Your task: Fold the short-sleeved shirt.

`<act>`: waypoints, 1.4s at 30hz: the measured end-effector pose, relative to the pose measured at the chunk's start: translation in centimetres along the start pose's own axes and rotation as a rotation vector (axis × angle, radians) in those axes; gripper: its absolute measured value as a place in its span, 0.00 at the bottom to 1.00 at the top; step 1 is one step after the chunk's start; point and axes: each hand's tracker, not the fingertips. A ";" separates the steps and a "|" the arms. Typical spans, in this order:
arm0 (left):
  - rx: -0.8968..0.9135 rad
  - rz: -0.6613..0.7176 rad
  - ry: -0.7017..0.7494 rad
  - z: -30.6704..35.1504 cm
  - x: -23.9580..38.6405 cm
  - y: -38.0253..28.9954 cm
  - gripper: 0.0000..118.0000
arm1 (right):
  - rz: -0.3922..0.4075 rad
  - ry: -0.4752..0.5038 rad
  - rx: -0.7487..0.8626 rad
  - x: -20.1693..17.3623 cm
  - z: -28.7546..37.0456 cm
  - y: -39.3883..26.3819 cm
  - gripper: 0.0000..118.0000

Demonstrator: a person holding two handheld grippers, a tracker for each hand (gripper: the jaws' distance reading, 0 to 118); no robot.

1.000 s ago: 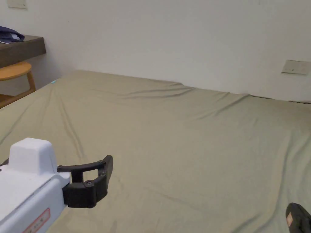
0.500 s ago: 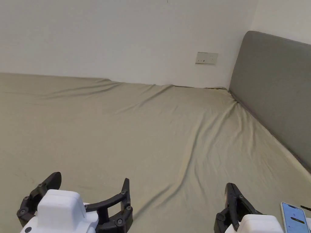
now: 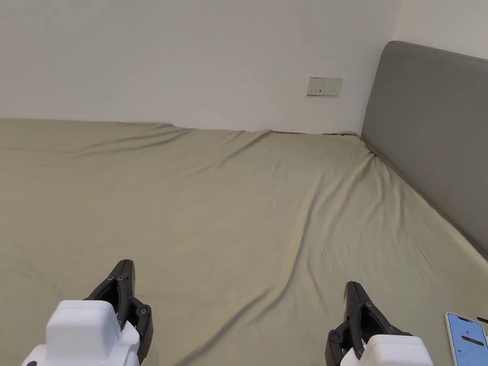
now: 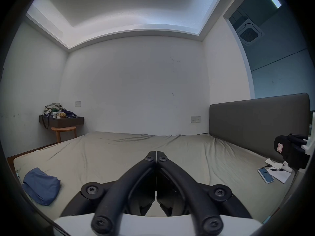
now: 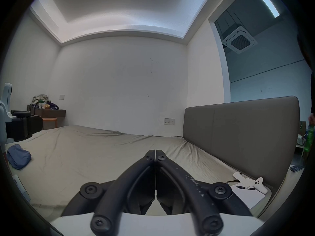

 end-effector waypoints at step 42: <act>-0.009 -0.016 0.072 0.4 -2.3 0.5 0.00 | 0.003 0.049 -0.011 -1.6 -0.3 0.3 0.02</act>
